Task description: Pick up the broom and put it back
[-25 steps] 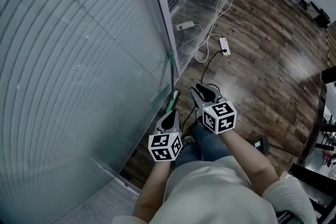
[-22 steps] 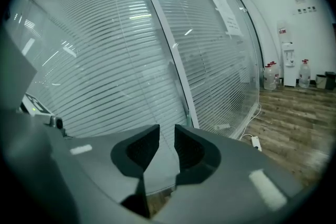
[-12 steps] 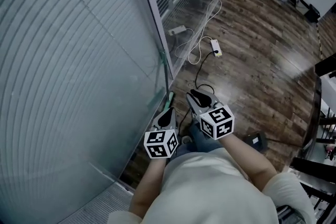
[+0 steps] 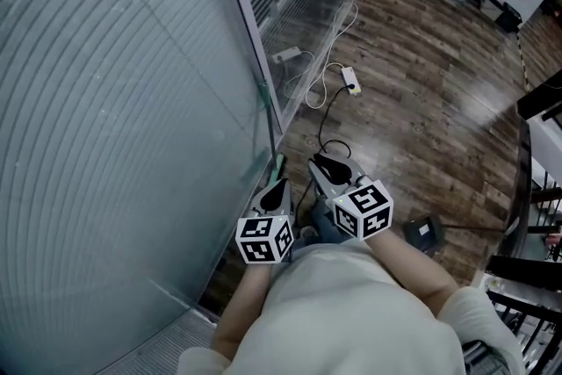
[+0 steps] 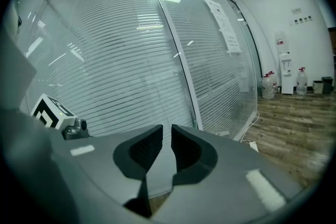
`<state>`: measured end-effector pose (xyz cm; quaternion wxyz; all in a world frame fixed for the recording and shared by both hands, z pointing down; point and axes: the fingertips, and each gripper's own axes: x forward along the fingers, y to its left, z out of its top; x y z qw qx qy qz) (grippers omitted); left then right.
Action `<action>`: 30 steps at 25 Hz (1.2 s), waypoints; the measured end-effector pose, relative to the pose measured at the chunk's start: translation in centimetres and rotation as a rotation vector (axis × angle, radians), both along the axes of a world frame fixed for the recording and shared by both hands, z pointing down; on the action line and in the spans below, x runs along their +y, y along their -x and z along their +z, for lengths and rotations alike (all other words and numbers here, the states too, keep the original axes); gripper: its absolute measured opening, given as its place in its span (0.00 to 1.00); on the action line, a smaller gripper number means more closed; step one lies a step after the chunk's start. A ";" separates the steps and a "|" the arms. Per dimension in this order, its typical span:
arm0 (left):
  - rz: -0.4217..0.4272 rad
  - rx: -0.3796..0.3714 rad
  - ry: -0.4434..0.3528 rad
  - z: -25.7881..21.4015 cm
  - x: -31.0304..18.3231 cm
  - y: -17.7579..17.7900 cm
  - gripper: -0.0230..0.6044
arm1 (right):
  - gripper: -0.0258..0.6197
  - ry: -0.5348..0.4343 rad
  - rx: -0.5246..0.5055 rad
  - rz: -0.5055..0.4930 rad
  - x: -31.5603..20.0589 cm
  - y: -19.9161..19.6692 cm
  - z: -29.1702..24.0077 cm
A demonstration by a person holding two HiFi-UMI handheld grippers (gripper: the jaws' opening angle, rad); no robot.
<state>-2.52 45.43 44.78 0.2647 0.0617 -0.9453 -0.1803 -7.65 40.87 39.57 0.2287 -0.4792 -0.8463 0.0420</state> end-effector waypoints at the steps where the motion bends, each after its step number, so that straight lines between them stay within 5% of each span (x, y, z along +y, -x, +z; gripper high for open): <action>1: 0.004 0.000 0.002 -0.1 -0.1 -0.2 0.05 | 0.13 0.002 0.000 0.003 -0.1 -0.3 -0.1; 9: 0.019 -0.017 0.013 -1.0 -0.3 -1.8 0.05 | 0.05 -0.002 0.025 0.023 -1.2 -3.1 0.3; 30: 0.025 -0.038 0.014 -1.3 -0.5 -2.6 0.05 | 0.05 -0.019 0.005 -0.019 -1.0 -4.8 0.5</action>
